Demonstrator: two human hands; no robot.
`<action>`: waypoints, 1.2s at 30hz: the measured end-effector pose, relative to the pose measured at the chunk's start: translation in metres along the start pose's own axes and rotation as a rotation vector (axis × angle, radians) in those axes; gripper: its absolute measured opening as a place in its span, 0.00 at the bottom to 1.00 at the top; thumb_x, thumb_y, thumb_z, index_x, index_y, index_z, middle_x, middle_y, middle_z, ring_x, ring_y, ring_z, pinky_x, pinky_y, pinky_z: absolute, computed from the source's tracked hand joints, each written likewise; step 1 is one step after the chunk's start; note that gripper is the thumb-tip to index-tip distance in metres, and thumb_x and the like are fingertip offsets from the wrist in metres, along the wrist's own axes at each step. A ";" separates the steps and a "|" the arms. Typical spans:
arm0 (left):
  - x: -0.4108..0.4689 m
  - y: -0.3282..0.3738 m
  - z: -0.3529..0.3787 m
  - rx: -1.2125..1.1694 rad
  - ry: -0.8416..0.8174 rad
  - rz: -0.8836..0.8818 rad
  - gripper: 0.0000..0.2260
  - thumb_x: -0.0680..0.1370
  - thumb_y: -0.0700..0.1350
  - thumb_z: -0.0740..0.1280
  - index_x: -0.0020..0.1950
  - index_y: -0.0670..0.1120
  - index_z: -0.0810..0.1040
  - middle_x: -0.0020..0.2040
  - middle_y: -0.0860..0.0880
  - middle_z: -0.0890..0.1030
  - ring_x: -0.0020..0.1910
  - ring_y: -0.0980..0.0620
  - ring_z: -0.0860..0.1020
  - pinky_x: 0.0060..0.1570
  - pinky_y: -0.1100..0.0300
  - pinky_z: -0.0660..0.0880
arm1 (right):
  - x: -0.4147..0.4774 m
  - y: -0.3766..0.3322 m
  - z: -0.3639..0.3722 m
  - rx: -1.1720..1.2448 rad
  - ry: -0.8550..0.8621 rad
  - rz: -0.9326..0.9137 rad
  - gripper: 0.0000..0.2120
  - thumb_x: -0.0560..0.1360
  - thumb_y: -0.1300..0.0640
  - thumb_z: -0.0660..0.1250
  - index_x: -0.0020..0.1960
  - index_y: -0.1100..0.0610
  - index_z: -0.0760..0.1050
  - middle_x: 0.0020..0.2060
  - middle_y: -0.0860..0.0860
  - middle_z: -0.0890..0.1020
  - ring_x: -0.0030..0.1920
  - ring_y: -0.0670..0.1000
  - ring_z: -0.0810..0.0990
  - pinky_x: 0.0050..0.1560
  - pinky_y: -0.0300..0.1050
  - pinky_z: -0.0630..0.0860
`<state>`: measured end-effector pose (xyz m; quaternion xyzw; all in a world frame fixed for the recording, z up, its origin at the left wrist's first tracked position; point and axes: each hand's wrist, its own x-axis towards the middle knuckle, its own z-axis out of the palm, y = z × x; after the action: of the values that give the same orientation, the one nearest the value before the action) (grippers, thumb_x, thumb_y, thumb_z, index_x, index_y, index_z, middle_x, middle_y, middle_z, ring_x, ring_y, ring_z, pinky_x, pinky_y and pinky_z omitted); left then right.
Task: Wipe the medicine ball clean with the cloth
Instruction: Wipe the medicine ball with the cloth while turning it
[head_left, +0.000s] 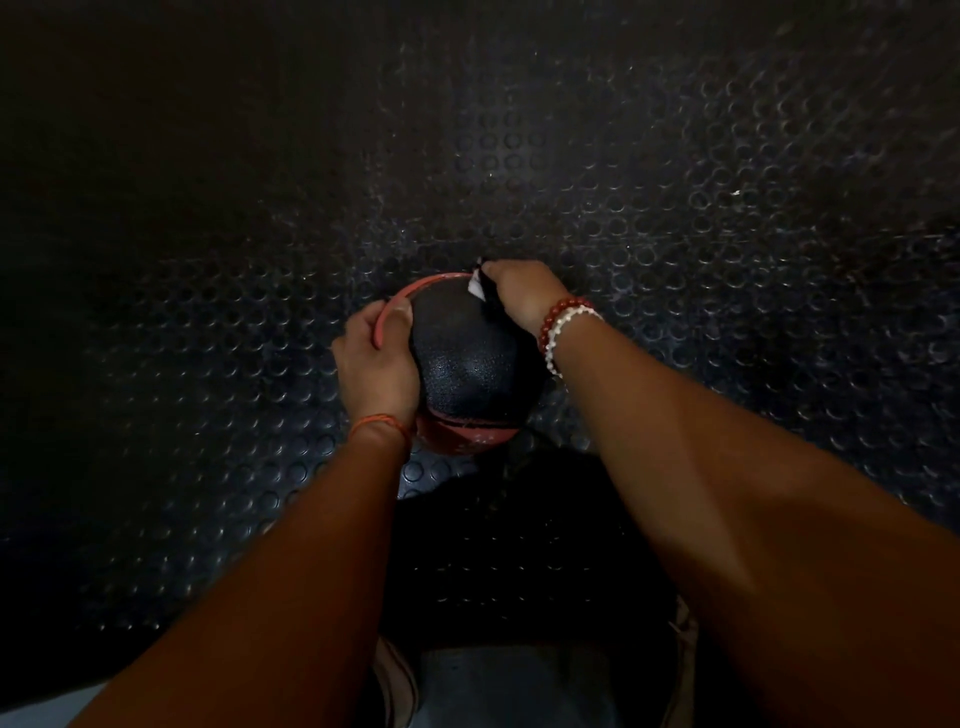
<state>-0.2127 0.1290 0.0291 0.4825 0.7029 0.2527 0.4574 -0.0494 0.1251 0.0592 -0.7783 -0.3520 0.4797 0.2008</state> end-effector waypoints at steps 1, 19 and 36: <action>0.000 0.000 0.000 -0.001 -0.008 -0.006 0.24 0.69 0.67 0.61 0.58 0.55 0.79 0.60 0.49 0.78 0.57 0.51 0.77 0.63 0.48 0.73 | 0.001 0.005 0.000 0.009 -0.003 0.021 0.19 0.84 0.57 0.51 0.69 0.64 0.70 0.68 0.60 0.73 0.68 0.58 0.71 0.67 0.41 0.60; 0.001 0.005 0.002 0.026 -0.054 -0.010 0.17 0.80 0.56 0.57 0.65 0.54 0.76 0.64 0.48 0.73 0.63 0.48 0.72 0.69 0.47 0.66 | -0.014 0.001 0.016 -0.263 0.137 -0.385 0.22 0.81 0.54 0.55 0.75 0.54 0.64 0.72 0.52 0.68 0.72 0.55 0.66 0.72 0.48 0.62; -0.009 0.020 0.018 0.179 -0.051 0.049 0.15 0.81 0.57 0.58 0.65 0.57 0.75 0.65 0.47 0.72 0.63 0.45 0.72 0.67 0.50 0.65 | -0.047 0.023 0.038 -0.137 0.471 -0.323 0.23 0.76 0.48 0.55 0.68 0.52 0.74 0.71 0.53 0.71 0.71 0.55 0.67 0.72 0.54 0.62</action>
<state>-0.1871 0.1269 0.0404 0.5448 0.6989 0.1877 0.4238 -0.0889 0.0736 0.0554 -0.8137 -0.4466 0.2227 0.2980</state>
